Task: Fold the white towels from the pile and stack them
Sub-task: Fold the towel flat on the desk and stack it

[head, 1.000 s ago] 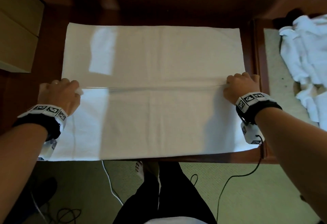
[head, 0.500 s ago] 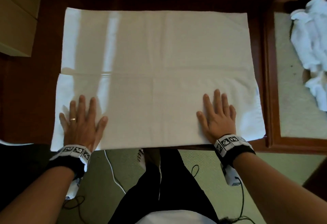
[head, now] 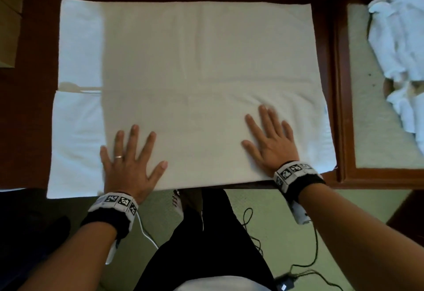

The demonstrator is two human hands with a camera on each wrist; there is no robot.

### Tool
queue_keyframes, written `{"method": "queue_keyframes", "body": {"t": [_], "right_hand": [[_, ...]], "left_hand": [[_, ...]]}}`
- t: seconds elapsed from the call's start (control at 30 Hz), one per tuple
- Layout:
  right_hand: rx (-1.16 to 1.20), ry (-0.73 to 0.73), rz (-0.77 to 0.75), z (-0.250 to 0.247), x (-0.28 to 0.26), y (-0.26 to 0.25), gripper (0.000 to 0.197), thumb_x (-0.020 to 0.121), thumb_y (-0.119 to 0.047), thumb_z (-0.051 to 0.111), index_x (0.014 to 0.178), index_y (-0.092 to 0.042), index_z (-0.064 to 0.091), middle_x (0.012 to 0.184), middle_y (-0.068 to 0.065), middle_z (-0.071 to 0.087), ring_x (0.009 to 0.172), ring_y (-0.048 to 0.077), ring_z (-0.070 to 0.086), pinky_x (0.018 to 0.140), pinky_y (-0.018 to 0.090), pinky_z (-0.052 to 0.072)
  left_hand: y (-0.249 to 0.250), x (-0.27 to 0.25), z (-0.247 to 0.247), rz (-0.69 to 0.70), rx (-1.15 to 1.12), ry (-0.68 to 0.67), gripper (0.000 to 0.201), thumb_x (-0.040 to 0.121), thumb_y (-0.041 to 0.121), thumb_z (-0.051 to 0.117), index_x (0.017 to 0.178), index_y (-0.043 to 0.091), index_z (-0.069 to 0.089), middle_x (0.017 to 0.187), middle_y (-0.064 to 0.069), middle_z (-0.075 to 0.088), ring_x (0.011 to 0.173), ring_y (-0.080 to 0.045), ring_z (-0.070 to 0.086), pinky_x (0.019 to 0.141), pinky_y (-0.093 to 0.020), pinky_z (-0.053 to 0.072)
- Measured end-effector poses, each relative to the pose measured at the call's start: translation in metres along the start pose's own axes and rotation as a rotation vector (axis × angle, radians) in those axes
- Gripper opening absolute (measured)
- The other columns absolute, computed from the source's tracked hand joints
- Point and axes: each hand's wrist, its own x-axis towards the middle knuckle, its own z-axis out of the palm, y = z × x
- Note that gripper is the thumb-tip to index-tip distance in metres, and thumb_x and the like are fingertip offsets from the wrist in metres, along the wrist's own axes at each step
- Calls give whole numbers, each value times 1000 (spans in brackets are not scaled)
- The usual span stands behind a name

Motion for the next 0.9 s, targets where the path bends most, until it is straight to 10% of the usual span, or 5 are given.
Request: {"method": "queue_keyframes", "body": {"t": [0.2,0.37,0.57,0.9], "right_hand": [[120,15,366,-20,8,50,72,94,-68,15,157,-34,8,166,3,-7,152,22,-5,120,53,12],[59,22,135,-26,4,-7,67,97,-59,25,156,-29,16,166,8,3,152,30,7,115,51,23],[98,-170,206,-30,-19,-36,70,96,-57,38,156,-34,11,166,2,-4,152,28,3,115,49,25],[16,-325,236,-96,62,-27,37,90,-39,47,110,-14,67,116,12,65,101,33,63,83,34,51]], "left_hand": [[-6,6,-5,-19,-36,-37,80,86,77,24,157,42,15,168,4,-1,153,-34,4,113,-67,10],[-19,14,-19,-48,-73,-70,76,87,76,17,156,46,6,168,8,-7,154,-28,-1,117,-64,9],[-22,17,-51,-83,-172,-33,55,97,50,38,147,30,48,162,2,31,145,-30,33,112,-52,36],[-24,97,-131,-129,-11,-338,31,97,48,48,110,25,65,116,-6,64,96,-28,59,80,-32,43]]}}
